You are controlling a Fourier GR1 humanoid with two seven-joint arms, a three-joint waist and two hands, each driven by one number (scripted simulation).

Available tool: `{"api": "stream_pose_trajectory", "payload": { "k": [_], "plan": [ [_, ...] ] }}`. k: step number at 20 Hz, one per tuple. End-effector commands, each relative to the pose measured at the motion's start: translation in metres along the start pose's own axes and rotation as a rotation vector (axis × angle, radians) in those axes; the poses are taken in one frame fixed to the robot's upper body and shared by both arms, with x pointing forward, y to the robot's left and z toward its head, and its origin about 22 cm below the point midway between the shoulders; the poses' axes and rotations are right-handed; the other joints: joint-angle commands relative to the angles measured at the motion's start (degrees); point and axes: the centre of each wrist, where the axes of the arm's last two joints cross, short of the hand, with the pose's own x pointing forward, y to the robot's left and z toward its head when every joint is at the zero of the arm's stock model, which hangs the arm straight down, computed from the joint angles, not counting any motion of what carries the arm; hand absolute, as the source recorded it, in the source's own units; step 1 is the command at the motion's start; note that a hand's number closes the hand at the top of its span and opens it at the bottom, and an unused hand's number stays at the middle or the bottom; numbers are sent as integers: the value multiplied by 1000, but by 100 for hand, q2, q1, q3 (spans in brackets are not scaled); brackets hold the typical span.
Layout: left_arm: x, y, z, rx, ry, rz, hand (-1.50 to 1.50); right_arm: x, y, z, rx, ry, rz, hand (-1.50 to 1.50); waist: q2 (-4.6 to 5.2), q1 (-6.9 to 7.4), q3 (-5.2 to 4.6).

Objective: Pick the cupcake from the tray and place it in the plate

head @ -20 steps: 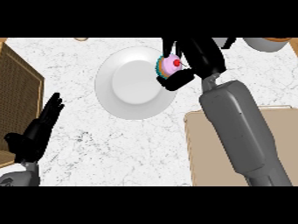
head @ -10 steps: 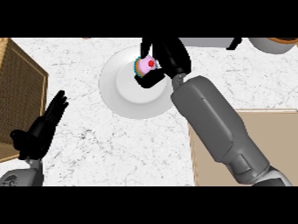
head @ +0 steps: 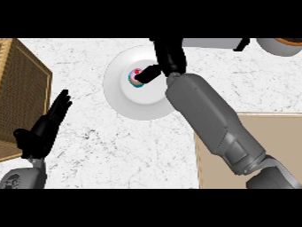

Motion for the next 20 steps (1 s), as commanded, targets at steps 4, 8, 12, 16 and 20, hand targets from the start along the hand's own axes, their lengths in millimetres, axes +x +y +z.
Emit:
{"api": "stream_pose_trajectory", "payload": {
  "k": [4,8,12,16,20],
  "plan": [
    [-7,-1,-2,-8,-2,-18,0,2,-9,-4,-127,7,-264,-150,-4,-35,4],
    [10,0,-17,27,-5,5,0,-25,-15,-4,-178,33,-440,-150,-7,-152,8],
    [-10,3,12,31,24,-10,0,-63,-54,-9,-188,29,-592,-150,-30,-218,8],
    [-5,7,12,42,32,2,0,-148,-63,26,-175,-5,-599,-150,-57,-317,10],
    [-13,3,16,56,14,-1,0,-173,-104,20,-153,-34,-596,-150,-37,-259,5]
  ]
}}
